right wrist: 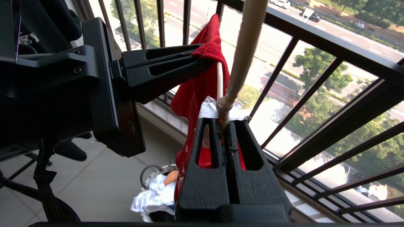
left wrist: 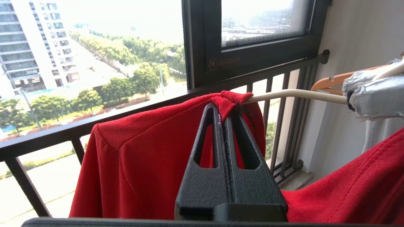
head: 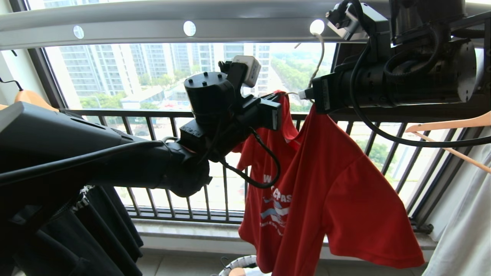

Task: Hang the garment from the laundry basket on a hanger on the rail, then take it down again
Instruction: Take the clothes off the clothes rack

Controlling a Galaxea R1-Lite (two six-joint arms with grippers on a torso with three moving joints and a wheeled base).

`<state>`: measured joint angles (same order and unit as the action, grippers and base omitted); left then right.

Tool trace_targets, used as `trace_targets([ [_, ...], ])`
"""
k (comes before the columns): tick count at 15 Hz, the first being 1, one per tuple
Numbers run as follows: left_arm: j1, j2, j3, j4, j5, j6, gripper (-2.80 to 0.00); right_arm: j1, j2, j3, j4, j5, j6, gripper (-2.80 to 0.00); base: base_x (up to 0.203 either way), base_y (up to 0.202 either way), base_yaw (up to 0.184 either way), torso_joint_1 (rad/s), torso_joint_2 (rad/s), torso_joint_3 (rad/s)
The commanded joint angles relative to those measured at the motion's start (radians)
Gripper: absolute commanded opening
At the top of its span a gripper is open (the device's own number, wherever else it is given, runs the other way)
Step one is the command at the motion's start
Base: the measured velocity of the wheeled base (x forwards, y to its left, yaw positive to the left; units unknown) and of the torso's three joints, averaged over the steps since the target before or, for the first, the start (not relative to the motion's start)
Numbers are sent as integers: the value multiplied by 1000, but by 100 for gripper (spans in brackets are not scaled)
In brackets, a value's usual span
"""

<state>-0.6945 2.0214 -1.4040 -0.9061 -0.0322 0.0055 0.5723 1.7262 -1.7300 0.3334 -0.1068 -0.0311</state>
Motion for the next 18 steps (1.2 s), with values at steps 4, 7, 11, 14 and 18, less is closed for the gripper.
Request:
trace_targets([
  [4, -1, 13, 31, -76, -15, 50, -280, 0, 3, -2, 1, -1, -1, -280, 0, 0, 0, 0, 0, 0],
  [7, -17, -9, 50, -108, -16, 56, -280, 0, 3, -2, 3, -1, -1, -280, 0, 0, 0, 0, 0, 0],
  [11, -26, -57, 113, -103, -14, 138, -280, 0, 4, -2, 3, -1, -1, -280, 0, 0, 0, 0, 0, 0],
  [14, -32, -79, 112, -103, -14, 140, -280, 0, 7, -3, 1, -1, -1, -280, 0, 0, 0, 0, 0, 0],
  [18, -33, -70, 91, -78, -11, 145, -280, 0, 6, -5, 1, -2, -1, -280, 0, 0, 0, 0, 0, 0],
])
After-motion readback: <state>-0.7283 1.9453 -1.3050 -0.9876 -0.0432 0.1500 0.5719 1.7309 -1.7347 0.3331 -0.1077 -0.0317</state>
